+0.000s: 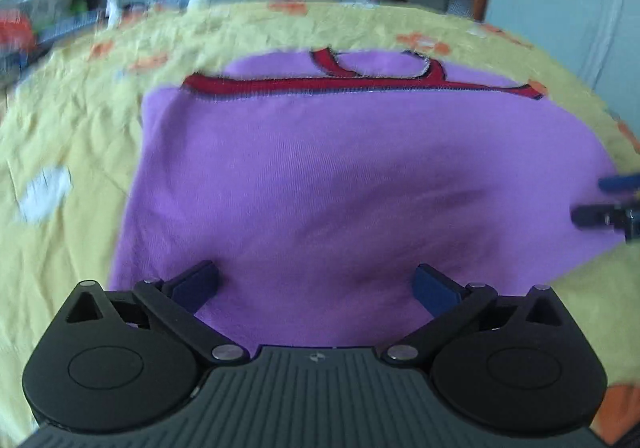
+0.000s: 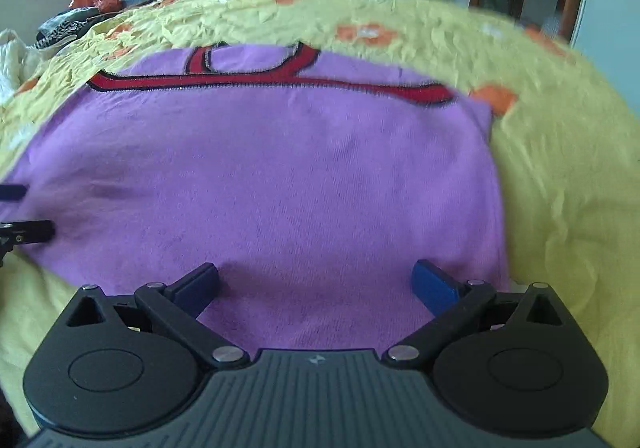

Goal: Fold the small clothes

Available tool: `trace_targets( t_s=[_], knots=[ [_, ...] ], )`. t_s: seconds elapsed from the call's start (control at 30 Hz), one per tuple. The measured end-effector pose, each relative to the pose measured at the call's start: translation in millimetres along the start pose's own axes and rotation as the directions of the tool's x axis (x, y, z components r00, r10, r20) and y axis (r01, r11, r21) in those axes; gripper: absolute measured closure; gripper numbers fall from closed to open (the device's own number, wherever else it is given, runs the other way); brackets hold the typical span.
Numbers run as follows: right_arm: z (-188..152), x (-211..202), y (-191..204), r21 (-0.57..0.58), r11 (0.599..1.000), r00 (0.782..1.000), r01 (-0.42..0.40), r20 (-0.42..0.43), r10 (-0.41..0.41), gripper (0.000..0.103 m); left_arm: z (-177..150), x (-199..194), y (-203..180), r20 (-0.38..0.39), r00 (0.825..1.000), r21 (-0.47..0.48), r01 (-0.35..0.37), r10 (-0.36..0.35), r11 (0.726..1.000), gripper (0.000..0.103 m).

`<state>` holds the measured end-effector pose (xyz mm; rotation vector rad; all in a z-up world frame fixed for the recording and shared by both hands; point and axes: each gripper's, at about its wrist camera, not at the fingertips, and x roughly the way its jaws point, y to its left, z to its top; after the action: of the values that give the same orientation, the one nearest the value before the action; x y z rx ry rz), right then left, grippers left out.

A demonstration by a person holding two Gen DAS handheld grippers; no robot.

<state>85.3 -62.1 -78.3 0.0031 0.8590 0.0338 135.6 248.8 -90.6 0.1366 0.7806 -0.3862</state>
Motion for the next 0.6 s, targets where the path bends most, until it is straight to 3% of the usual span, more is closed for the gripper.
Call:
trace_targets(
  t_s=[0.6],
  knots=[
    [-36, -20, 0, 0.023, 0.998, 0.995, 0.053, 0.085, -0.055, 0.0, -13, -10, -3, 0.044, 0.997, -0.063, -0.06, 0.063, 0.996, 0.0]
  ],
)
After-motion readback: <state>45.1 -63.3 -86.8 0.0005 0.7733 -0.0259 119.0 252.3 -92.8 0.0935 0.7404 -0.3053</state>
